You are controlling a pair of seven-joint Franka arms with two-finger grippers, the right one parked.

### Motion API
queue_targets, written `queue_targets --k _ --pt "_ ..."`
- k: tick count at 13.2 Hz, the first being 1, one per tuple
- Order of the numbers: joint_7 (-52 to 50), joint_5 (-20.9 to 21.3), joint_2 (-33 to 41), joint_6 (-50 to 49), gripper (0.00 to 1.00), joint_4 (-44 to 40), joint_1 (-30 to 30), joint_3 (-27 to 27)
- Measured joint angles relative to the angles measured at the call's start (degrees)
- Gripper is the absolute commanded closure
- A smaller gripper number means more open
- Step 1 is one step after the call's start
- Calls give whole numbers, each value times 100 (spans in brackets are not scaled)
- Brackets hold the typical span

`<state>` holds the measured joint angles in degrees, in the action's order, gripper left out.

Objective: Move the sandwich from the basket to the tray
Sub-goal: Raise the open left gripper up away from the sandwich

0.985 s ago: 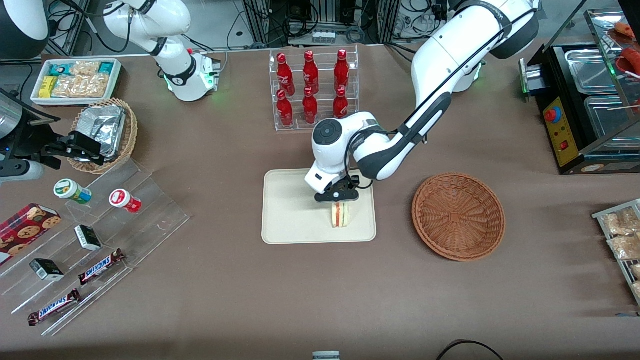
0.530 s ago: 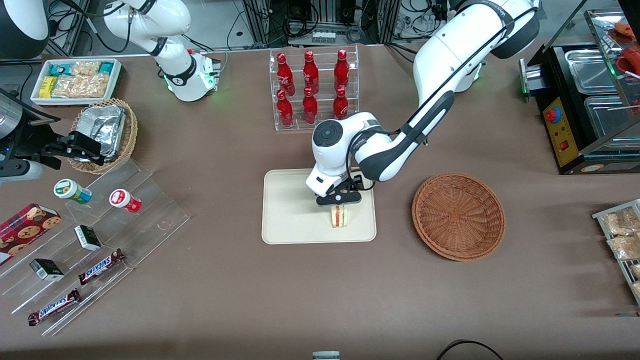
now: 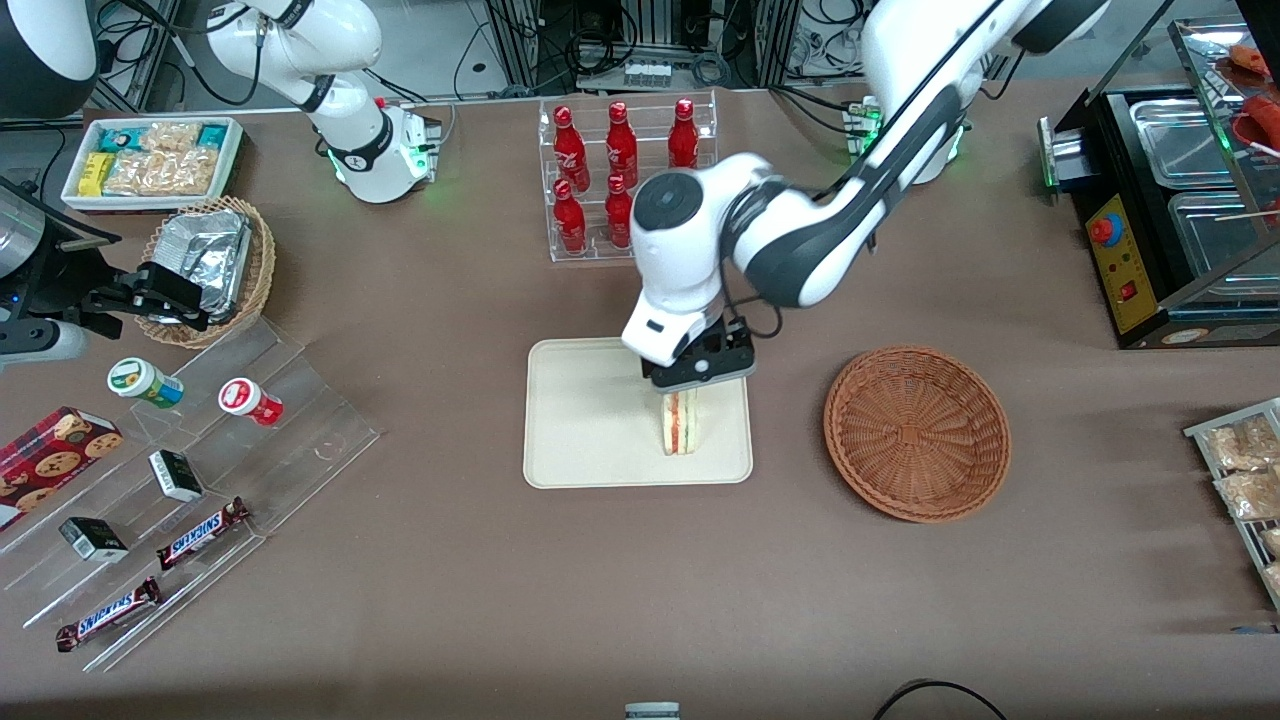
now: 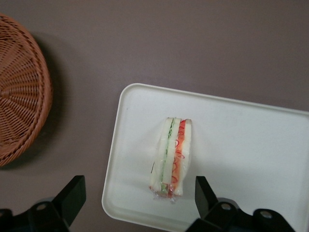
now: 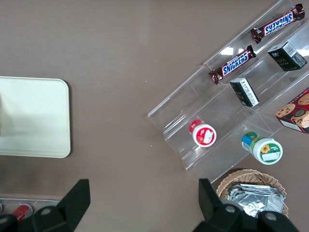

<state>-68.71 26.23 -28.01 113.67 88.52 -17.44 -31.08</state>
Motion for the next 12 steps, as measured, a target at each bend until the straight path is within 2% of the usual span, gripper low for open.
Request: queue_targets --k 3,5,8,12 --pt "63 -277 524 -46 0 -3 228 47" --pt "622 -813 923 -308 0 -8 392 171" --pt "2278 -1681 1684 -914 0 -10 509 918" --pt "4461 -2291 2496 -1564 0 -12 645 2050"
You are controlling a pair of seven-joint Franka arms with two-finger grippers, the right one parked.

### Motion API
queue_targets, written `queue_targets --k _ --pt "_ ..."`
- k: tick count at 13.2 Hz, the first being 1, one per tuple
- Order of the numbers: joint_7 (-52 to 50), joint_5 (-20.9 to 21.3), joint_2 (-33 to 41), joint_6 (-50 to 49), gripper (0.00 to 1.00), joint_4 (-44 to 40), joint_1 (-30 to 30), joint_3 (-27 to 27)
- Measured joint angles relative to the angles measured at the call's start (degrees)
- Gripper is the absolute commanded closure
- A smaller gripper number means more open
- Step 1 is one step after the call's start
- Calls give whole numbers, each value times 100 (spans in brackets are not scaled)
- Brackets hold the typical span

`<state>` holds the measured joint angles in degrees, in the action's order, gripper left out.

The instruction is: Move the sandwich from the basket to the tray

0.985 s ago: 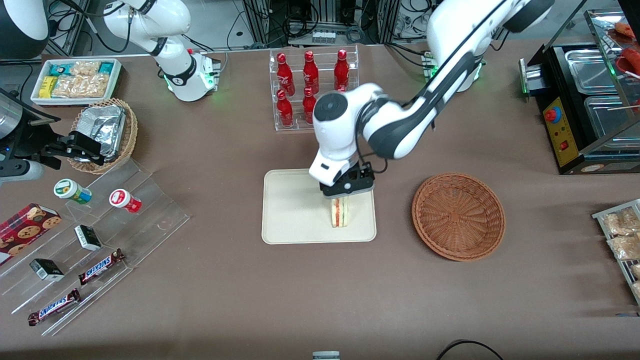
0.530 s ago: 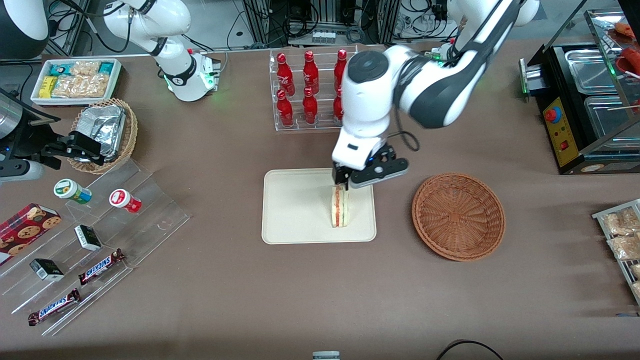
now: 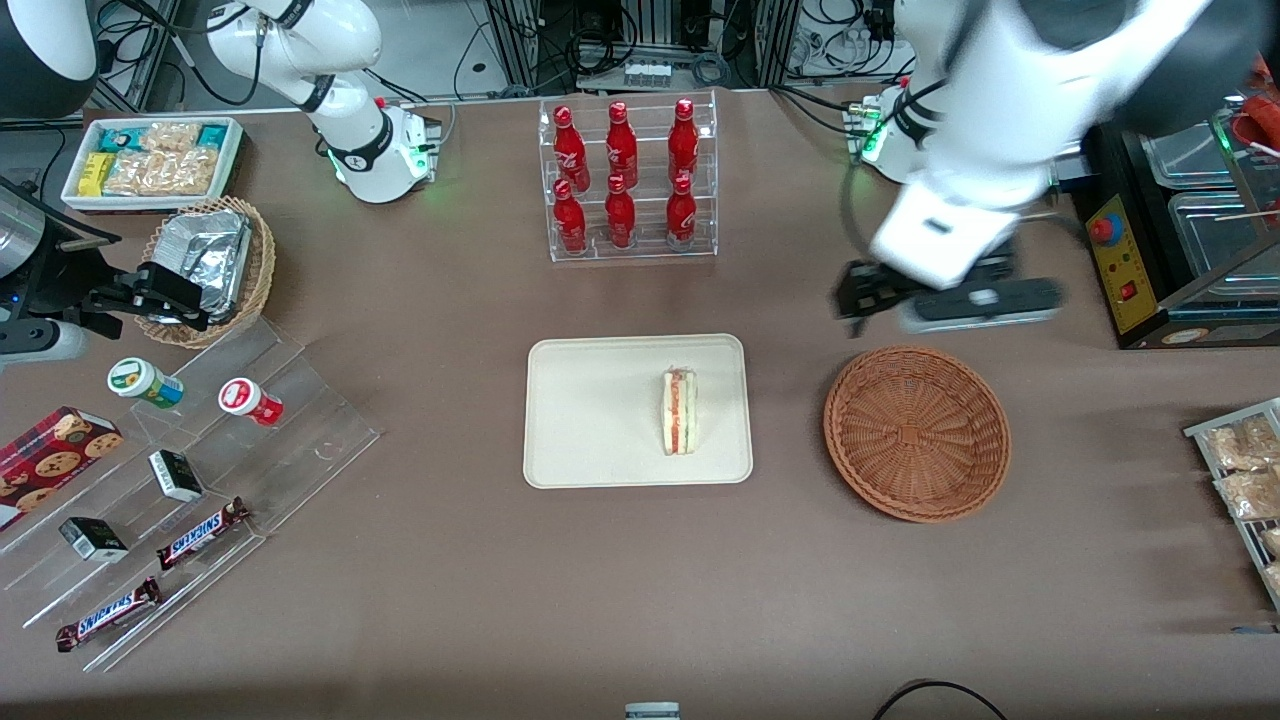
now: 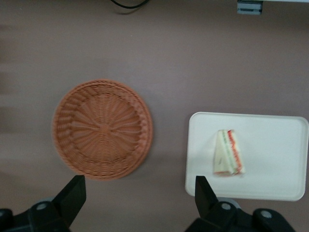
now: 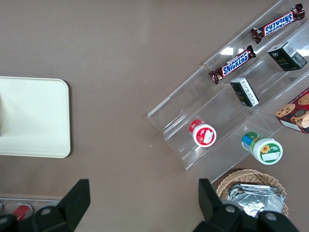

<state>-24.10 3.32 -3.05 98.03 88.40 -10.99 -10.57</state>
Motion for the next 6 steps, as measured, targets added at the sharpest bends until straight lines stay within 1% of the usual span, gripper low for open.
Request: queue_targets --k 1,3,4,6 --pt "595 -177 125 -235 0 -4 122 248" --pt "1643 -345 270 -731 0 -115 333 761" --pt "1952 -363 284 -1001 0 -260 412 953" --pt "2155 -371 285 -1449 0 -512 505 1142"
